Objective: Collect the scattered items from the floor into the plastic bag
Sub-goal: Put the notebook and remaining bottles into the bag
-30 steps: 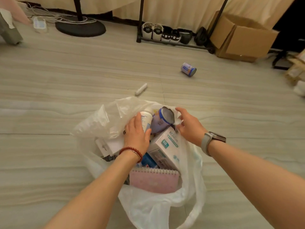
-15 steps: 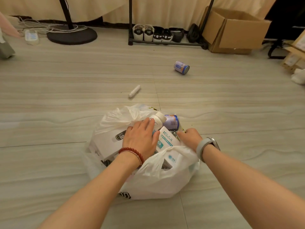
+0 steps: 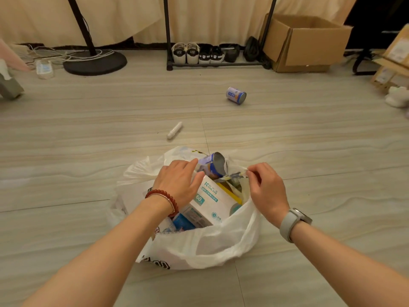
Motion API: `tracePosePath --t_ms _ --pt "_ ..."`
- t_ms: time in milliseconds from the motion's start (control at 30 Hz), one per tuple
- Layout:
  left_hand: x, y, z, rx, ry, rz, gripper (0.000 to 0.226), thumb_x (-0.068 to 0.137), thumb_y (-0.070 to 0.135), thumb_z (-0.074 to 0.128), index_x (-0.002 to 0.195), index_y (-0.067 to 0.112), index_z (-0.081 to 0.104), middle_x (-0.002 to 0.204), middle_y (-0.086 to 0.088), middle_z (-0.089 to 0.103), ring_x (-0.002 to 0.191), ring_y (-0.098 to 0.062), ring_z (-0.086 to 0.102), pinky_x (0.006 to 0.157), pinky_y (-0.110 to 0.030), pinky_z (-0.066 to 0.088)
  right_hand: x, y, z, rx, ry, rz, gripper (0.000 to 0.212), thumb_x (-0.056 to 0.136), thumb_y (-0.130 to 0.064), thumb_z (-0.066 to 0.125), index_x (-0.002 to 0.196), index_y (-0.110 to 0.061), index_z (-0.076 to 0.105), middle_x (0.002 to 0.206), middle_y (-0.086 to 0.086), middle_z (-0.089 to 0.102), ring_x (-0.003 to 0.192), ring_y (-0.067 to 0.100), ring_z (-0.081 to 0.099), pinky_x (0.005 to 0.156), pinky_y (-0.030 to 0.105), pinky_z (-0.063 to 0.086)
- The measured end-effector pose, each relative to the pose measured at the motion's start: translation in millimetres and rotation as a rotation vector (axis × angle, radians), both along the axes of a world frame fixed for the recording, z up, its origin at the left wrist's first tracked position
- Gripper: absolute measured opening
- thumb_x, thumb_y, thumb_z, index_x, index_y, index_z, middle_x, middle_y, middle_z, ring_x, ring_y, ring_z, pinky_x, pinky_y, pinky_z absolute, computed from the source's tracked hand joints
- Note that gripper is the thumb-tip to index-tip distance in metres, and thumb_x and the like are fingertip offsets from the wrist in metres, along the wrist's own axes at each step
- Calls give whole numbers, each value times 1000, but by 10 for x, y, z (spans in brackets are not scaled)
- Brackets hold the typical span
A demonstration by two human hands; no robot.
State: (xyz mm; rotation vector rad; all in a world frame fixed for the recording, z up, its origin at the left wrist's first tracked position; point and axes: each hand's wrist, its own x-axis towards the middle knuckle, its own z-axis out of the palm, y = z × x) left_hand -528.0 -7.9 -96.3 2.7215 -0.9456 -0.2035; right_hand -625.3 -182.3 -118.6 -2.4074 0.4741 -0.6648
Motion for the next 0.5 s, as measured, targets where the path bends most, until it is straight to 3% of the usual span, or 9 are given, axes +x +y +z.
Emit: tracePosePath --t_ms 100,167,267,367,500 --pt "16 36 -16 -7 67 13 49 96 34 32 140 16 25 148 -6 30 133 -23 33 106 -36 32 -159 -29 18 56 138 131 13 87 -7 53 76 -12 55 75 -4 48 71 18 48 67 35 42" --pt "43 78 -87 61 -6 38 49 96 32 31 142 16 22 152 -5 22 140 -21 18 113 -38 19 -176 -64 49 115 319 169 22 87 -10 51 68 -20 47 77 -6 43 74 19 48 71 34 42" --pt "190 171 -172 177 -93 159 51 96 37 24 143 20 14 155 -1 13 143 -20 4 114 -50 -1 -87 -134 111 218 461 111 11 84 -10 51 73 -12 52 84 1 48 80 19 48 68 29 39" --pt "368 273 -247 210 111 335 57 94 46 27 142 16 20 149 -6 28 139 -24 22 112 -54 6 57 -142 113 437 476 49 13 87 -19 48 79 -8 52 77 5 50 78 21 46 63 30 36" --pt "436 332 -389 260 138 342 47 91 49 28 120 20 53 123 -4 58 124 -25 37 107 -46 18 356 -97 86 765 469 -87 51 89 -41 47 111 4 56 111 26 61 103 39 58 90 44 48"
